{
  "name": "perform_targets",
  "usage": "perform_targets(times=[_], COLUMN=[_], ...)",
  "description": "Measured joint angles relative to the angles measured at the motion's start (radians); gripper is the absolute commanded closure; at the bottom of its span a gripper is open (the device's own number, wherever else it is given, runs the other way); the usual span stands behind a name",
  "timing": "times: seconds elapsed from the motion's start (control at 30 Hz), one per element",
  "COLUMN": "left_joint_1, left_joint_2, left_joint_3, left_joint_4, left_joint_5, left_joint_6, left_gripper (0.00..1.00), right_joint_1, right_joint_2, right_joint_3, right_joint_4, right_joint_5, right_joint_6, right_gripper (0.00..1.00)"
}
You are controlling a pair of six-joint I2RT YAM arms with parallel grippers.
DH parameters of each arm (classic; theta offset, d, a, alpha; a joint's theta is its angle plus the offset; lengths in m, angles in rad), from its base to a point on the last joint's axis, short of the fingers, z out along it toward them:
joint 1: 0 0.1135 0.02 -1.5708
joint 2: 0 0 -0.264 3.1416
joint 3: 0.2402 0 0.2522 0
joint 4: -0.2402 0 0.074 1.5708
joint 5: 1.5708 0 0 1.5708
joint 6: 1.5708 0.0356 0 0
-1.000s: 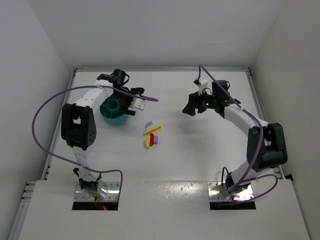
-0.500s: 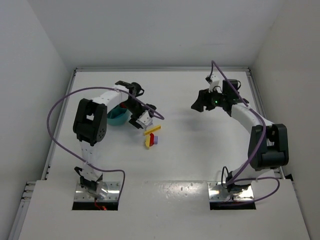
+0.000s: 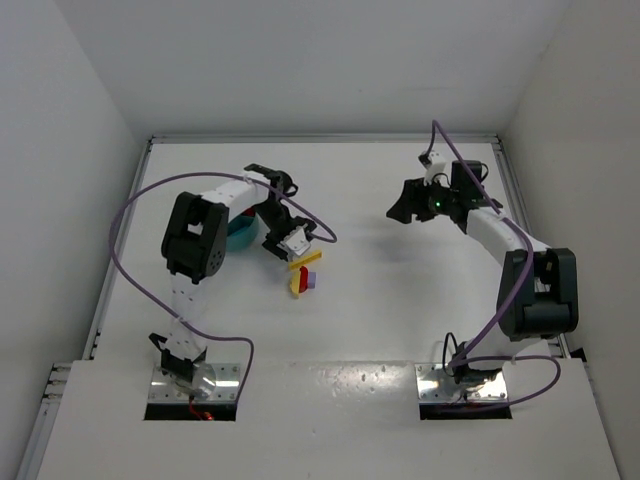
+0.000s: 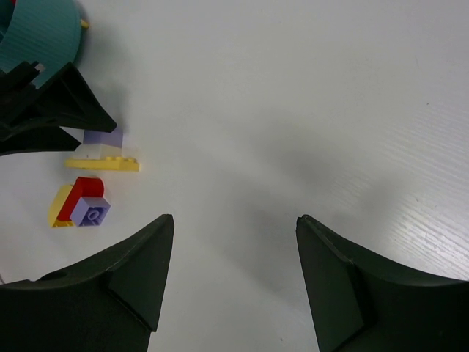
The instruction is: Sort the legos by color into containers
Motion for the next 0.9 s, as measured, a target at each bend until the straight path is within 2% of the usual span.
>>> perform_targets(times=[0.17, 0.37, 0.43, 0.47, 0.57, 0.77, 0.9], left_joint_1=[-0.010, -0.013, -0.013, -0.013, -0.016, -0.032, -0.042], left_joint_2=[0.027, 0.029, 0.029, 0.026, -0.016, -0.185, -0.367], left_joint_3=[0.019, 0.020, 0.009, -0.005, -0.063, -0.245, -0.386], left_joint_4=[-0.010, -0.029, -0.023, -0.013, 0.026, 0.227, 0.429], left_joint_5=[-0.016, -0.034, -0.034, -0.030, -0.022, 0.025, 0.047], left_joint_6=[0.003, 0.004, 0.003, 0.004, 0.006, -0.009, -0.176], left_gripper=[0.39, 0.50, 0.60, 0.74, 0.88, 0.90, 0.90], right_joint_1=[0.000, 0.000, 0.000, 0.000, 0.000, 0.000, 0.006], right_joint_2=[0.000, 0.000, 0.000, 0.000, 0.000, 0.000, 0.022], right_joint_3=[-0.008, -0.010, -0.010, -0.011, -0.014, -0.026, -0.025], right_joint_4=[0.000, -0.001, -0.003, -0.006, -0.021, -0.030, 0.002], right_joint_5=[-0.006, -0.014, -0.026, -0.034, -0.062, -0.163, -0.259], right_joint_6=[-0.001, -0.001, -0.001, 0.000, 0.007, 0.094, 0.179], right_gripper=[0.32, 0.32, 0.32, 0.32, 0.32, 0.27, 0.24])
